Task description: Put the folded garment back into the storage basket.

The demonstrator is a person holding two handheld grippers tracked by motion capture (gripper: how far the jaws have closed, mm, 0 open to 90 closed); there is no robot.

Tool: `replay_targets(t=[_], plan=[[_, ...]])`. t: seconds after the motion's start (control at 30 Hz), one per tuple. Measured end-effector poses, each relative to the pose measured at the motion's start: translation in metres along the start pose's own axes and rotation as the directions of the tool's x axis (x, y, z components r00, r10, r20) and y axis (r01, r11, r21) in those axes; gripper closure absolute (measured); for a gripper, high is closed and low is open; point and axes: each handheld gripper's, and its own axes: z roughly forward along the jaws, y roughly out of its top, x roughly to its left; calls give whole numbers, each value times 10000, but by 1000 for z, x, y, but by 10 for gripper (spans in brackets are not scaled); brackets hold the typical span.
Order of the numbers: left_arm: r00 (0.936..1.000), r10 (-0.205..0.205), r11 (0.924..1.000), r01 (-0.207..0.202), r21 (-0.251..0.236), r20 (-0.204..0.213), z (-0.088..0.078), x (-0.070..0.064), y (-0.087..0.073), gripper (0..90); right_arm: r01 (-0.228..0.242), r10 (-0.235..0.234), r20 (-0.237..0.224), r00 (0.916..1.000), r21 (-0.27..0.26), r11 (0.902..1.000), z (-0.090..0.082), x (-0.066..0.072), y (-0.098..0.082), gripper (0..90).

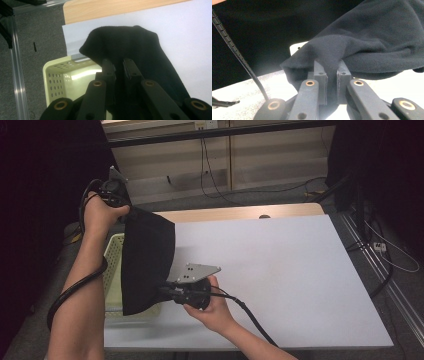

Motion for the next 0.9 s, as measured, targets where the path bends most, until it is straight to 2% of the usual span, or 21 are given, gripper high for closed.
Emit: replay_targets(t=[0.47,0.7,0.9], plan=[[9999,-33,10000,32,-33,-162,2,11,-4,816,30,-27,-210,9998,121,9999,16,4,-4,827],[9999,-104,9999,103,-11,-101,8,10,-4,816,-5,9,-224,9997,174,9998,20,6,-6,827],[9999,3,10000,-2,79,-123,12,7,-4,816,-9,12,-227,9997,146,9999,20,6,-5,827]])
